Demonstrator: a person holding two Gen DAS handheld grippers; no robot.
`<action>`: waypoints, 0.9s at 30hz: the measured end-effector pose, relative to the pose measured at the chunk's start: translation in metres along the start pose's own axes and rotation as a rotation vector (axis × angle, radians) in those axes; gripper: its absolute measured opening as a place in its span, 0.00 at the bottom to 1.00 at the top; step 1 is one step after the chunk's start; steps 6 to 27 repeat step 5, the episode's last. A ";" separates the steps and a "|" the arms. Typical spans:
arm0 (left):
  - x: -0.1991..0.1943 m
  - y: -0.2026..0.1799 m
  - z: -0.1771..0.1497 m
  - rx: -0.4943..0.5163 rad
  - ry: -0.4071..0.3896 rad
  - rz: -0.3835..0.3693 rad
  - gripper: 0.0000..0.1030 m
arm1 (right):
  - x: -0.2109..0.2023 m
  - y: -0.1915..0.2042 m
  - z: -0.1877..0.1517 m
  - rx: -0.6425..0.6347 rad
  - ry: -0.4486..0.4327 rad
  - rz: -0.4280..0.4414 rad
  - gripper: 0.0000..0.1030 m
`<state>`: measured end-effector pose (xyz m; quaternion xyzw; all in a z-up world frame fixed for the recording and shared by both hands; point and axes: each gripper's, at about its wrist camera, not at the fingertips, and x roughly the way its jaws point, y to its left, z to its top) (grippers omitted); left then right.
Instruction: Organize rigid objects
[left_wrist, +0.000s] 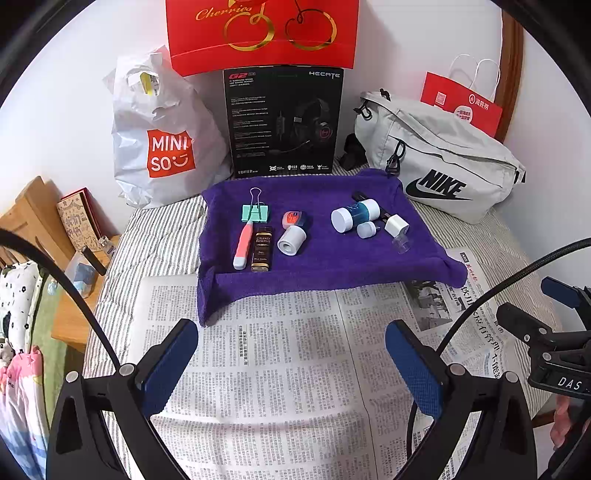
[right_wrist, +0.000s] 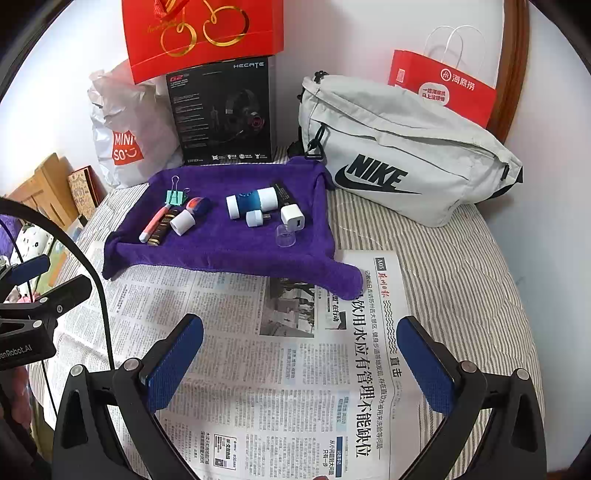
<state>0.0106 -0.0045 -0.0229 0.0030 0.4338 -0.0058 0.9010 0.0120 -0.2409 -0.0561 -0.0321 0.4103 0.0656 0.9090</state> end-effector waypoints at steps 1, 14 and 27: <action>0.000 0.000 0.000 -0.001 0.001 -0.001 1.00 | 0.000 0.000 0.000 0.001 0.000 0.000 1.00; -0.001 0.001 0.000 -0.010 -0.011 -0.004 1.00 | -0.001 0.000 0.000 0.001 -0.001 0.000 1.00; -0.001 0.001 0.000 -0.010 -0.011 -0.004 1.00 | -0.001 0.000 0.000 0.001 -0.001 0.000 1.00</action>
